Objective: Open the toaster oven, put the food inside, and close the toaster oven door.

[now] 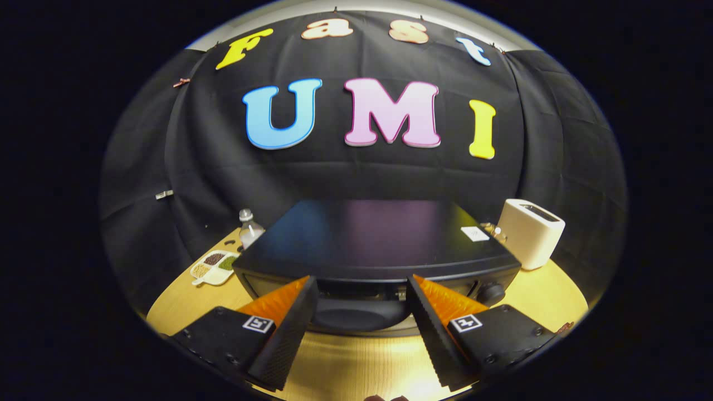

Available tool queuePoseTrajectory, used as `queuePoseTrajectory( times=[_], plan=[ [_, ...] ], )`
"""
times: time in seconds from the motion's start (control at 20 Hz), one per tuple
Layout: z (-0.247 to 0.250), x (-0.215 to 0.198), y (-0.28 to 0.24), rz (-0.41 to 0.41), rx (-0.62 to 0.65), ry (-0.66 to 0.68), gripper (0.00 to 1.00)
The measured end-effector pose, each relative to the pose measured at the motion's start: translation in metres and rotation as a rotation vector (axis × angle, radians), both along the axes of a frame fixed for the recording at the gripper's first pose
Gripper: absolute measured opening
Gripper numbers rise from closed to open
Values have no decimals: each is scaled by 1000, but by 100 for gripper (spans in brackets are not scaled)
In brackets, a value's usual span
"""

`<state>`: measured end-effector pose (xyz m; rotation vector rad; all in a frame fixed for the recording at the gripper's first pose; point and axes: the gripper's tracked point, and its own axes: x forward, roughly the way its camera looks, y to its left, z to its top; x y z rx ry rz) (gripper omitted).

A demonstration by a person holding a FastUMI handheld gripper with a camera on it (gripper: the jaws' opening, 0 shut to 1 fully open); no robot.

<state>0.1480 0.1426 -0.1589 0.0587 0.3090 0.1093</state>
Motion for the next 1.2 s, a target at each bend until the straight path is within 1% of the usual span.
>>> queuePoseTrajectory(
  times=[0.05,0.15,0.35,0.75,0.95,1.0,1.2],
  plan=[
    [-4,-2,-1,-7,-1,18,98],
    [-1,-3,2,-6,-20,3,98],
    [-3,-12,1,-1,-13,14,98],
    [-19,-60,-1,8,24,47,98],
    [-39,-86,1,17,2,77,98],
    [-40,-92,0,20,-9,76,99],
    [-74,-115,-2,43,-39,133,98]
  ],
)
